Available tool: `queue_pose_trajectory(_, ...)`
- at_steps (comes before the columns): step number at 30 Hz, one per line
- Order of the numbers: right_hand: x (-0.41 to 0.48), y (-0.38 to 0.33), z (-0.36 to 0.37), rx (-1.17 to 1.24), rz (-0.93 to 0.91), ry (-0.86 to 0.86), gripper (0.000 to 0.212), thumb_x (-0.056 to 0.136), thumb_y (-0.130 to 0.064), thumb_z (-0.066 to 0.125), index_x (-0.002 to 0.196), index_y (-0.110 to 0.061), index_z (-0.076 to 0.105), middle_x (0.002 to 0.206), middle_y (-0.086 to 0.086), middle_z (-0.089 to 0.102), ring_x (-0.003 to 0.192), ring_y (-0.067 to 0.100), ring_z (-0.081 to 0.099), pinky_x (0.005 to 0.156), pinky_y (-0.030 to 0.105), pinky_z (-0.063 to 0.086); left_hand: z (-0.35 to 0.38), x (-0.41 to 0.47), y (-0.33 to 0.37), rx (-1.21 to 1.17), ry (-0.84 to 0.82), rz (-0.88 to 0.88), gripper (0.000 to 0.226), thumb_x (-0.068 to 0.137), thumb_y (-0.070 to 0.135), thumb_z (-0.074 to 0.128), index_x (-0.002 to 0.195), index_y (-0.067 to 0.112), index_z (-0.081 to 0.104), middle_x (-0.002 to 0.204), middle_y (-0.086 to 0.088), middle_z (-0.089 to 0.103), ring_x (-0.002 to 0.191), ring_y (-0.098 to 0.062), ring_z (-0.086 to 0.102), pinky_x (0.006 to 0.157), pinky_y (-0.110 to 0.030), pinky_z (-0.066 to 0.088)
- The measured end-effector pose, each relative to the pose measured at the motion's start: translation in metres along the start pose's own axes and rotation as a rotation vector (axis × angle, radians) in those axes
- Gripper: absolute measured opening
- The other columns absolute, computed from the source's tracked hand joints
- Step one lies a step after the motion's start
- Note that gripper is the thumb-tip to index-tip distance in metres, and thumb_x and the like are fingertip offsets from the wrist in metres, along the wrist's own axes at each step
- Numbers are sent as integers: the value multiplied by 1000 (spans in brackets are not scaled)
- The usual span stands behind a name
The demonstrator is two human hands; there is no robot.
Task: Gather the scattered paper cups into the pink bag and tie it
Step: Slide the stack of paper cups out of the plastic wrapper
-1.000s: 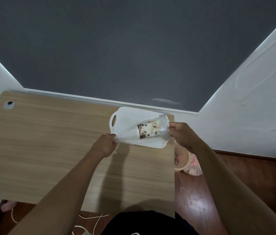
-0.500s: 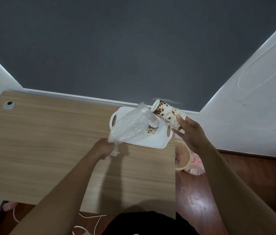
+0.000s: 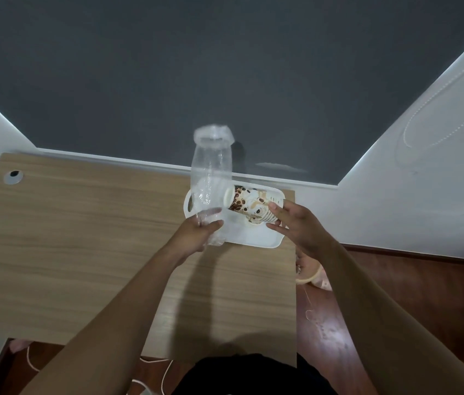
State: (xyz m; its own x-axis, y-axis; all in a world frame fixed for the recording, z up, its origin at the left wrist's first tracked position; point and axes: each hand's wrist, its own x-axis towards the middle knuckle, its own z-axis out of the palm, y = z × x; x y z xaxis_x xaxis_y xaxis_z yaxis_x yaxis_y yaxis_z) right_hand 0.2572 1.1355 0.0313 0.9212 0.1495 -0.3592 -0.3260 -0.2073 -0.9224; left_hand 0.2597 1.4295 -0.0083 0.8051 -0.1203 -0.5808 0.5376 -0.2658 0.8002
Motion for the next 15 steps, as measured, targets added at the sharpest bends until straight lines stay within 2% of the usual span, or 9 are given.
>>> queue_pose_trajectory(2, 4, -1, 8, 100, 63, -26, 25, 109, -31, 70, 125, -12, 68, 115, -3, 86, 109, 15, 80, 97, 30, 66, 4, 1, 6, -64, -68, 84, 26, 98, 44, 80, 123, 51, 77, 88, 11, 71, 66, -7, 64, 55, -21, 41)
queue_pose_trajectory(4, 8, -2, 12, 80, 91, -15, 45, 105, -31, 76, 142, -15, 59, 121, 4, 84, 106, 19, 76, 105, 35, 64, 8, 4, 11, -96, -88, 144, 24, 95, 43, 78, 119, 49, 79, 80, 5, 61, 59, -7, 45, 50, -20, 35)
queue_pose_trajectory(6, 11, -2, 13, 53, 109, -30, 69, 101, -30, 81, 159, -22, 45, 130, 6, 80, 111, 23, 77, 109, 37, 62, 9, 7, 15, -83, -67, 181, 22, 96, 45, 76, 115, 55, 79, 70, 10, 53, 54, -3, 39, 48, -19, 34)
queue_pose_trajectory(8, 13, -1, 12, 25, 113, -76, 89, 97, -29, 86, 168, -35, 32, 139, 2, 75, 120, 26, 77, 110, 37, 60, 10, 10, 17, -67, -67, 197, 25, 99, 43, 76, 120, 58, 77, 65, 16, 47, 52, -3, 38, 48, -20, 33)
queue_pose_trajectory(10, 15, 0, 15, -87, 69, -98, 97, 93, -29, 90, 168, -41, 30, 149, -4, 64, 130, 22, 72, 111, 33, 58, 14, 12, 20, -26, -82, 209, 33, 103, 42, 77, 131, 60, 72, 69, 13, 45, 56, -6, 39, 51, -22, 34)
queue_pose_trajectory(12, 19, 3, 20, -215, -4, -39, 98, 89, -25, 94, 167, -33, 35, 157, -6, 52, 143, 20, 59, 119, 36, 53, 19, 12, 26, 2, -114, 238, 36, 107, 38, 76, 136, 58, 70, 66, 18, 49, 55, -2, 43, 52, -19, 37)
queue_pose_trajectory(15, 28, 5, 25, -382, -70, 71, 89, 85, -34, 96, 158, -22, 48, 157, -2, 50, 149, 23, 46, 124, 44, 47, 23, 10, 33, 24, -178, 295, 41, 112, 27, 71, 151, 37, 66, 63, 30, 64, 55, 12, 60, 54, -2, 42)
